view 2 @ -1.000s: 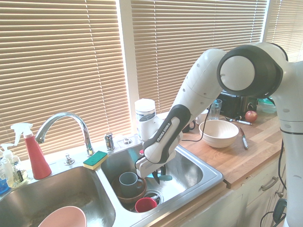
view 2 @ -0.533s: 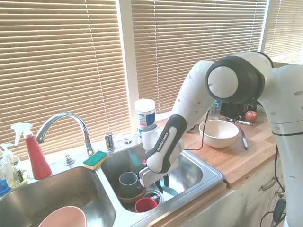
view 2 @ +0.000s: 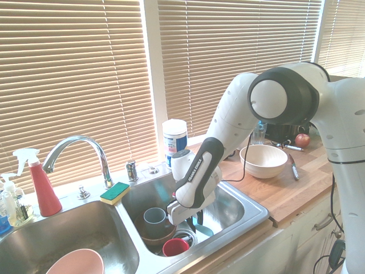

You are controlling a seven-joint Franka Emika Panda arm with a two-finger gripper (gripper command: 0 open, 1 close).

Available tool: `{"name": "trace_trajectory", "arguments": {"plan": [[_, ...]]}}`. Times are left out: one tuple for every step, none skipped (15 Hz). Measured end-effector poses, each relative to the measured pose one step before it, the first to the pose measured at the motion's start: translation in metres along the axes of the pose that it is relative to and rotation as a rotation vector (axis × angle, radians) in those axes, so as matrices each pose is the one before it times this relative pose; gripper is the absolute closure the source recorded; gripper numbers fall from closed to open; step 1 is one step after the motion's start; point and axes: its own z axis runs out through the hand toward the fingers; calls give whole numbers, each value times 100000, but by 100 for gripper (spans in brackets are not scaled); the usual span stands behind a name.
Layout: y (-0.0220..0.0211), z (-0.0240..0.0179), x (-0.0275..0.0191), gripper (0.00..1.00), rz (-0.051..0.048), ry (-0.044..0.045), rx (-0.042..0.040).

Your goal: Put the knife into the sink

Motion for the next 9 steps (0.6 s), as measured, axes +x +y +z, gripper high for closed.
{"name": "trace_trajectory", "arguments": {"plan": [[45, -179, 179, 0, 292, 319, 328], [21, -149, 100, 0, 157, 204, 210], [-39, -165, 27, 0, 1, 198, 294], [-87, -282, 19, 0, -59, 344, 520], [-165, -700, 35, 0, -121, 746, 1053], [-202, -1292, 151, 0, 1, 1226, 1639], [-141, -1898, 241, 0, 104, 1408, 1530], [59, -2242, 258, 0, 110, 860, 593], [209, -2642, 251, 0, 221, 220, 616]]}}
